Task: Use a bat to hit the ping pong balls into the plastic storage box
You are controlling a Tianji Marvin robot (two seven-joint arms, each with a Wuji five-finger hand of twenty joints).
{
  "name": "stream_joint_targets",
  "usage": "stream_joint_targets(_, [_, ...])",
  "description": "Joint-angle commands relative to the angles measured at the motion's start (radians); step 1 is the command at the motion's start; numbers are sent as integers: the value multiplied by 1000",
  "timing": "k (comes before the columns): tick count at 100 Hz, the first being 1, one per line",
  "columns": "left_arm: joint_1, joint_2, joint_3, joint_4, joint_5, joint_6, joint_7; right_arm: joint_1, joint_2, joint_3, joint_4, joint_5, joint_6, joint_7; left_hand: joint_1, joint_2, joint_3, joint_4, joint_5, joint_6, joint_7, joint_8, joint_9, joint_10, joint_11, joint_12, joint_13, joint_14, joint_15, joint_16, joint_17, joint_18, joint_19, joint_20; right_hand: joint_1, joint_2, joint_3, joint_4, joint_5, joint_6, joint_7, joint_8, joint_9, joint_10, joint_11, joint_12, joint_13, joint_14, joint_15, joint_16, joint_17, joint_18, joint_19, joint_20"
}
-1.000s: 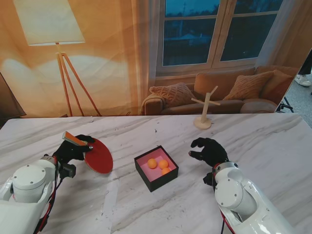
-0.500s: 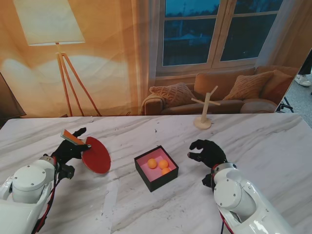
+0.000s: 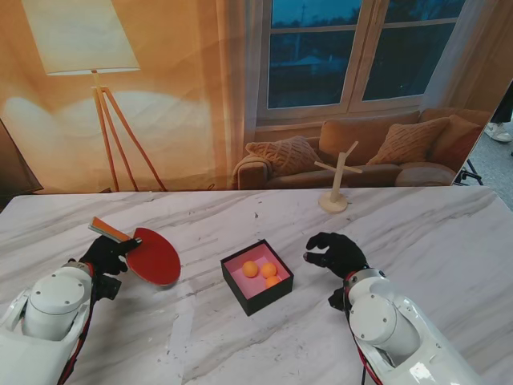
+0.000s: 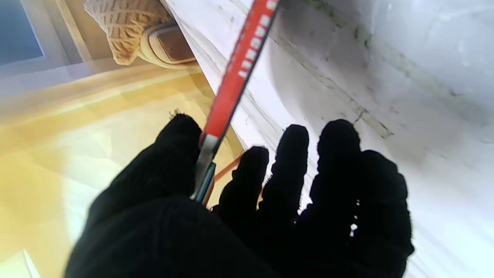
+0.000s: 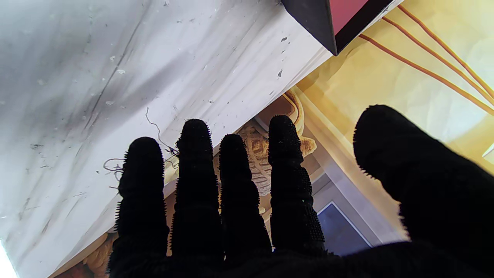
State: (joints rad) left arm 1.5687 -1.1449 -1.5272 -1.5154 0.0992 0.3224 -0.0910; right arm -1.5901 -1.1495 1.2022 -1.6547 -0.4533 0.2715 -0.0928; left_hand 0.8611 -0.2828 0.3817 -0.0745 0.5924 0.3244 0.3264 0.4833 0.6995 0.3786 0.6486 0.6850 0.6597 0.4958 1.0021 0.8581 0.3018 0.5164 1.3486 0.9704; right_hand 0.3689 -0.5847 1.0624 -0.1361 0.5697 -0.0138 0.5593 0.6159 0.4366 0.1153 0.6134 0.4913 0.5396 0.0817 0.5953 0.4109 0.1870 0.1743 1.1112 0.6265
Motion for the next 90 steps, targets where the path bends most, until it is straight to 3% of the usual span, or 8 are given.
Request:
stream_joint_targets(1, [14,-7,2,2,22,4,11,0,-1,-4,-2,1,2,14,173,8,24,-10,67,-40,111,89,67,4,50,22,74,125,72,9,69,-17,48,44,-35,30,-23,46,12,3,-7,-2,-51,-6,6,2,-18,-10,12,3,-12,-16,14,15])
stream_joint_targets(12, [21,-13,3,5,35,9,41,1,-2,-6,-1,2,2,13,279,-21,-17,-14,82,-82,341,60,109,-4,51,95,95,117,91,-4,93,-16,59,29,-36,34,-24,48,13,6,-7,-1,-52,-6,7,2,-19,-11,12,3,-12,-18,15,15])
stream_joint_targets(21, [25,-20,3,7,30,16,65,0,-2,-7,-1,4,5,13,279,-21,-18,-17,100,-85,434,34,134,-1,59,105,118,121,109,-4,120,-4,74,28,-37,36,-25,48,13,5,-6,-1,-52,-5,8,2,-18,-10,14,3,-12,-20,15,15])
stream_joint_targets(27, [27,-22,3,9,29,24,71,0,-2,-7,-2,5,6,13,253,-16,-30,-15,120,-77,472,17,157,8,91,56,154,128,135,-1,160,14,97,34,-38,38,-25,49,16,6,-5,-1,-52,-5,9,2,-19,-11,14,3,-12,-21,15,15])
stream_joint_targets(37, [30,-21,10,10,48,51,74,0,-2,-8,-2,5,7,14,230,-2,-51,-11,160,-52,485,-8,192,43,96,27,190,152,137,-13,210,45,112,26,-39,41,-25,49,18,6,-4,0,-50,-4,11,2,-16,-8,16,4,-12,-21,16,15])
stream_joint_targets(50, [33,-16,21,12,78,71,64,0,-3,-8,-2,8,11,13,210,26,-66,-9,192,-55,491,-17,219,48,106,13,223,152,147,-21,257,54,131,12,-41,45,-27,50,19,7,-3,0,-52,-4,11,1,-17,-8,18,4,-11,-22,17,15])
stream_joint_targets(81, [30,-21,40,19,88,131,81,-1,-4,-3,0,8,-4,3,193,75,-87,-9,205,-46,487,-14,207,57,101,1,193,169,126,-34,222,67,110,-14,-42,48,-29,52,18,7,-3,0,-50,-3,13,1,-16,-10,21,4,-11,-23,20,15])
stream_joint_targets(90, [25,-21,47,19,87,162,73,-2,-5,-2,1,9,-6,1,187,102,-130,1,141,-4,389,-13,175,66,90,-7,163,171,112,-42,196,61,97,-32,-43,49,-29,52,19,6,-2,0,-50,-4,13,1,-16,-10,21,4,-11,-24,20,15])
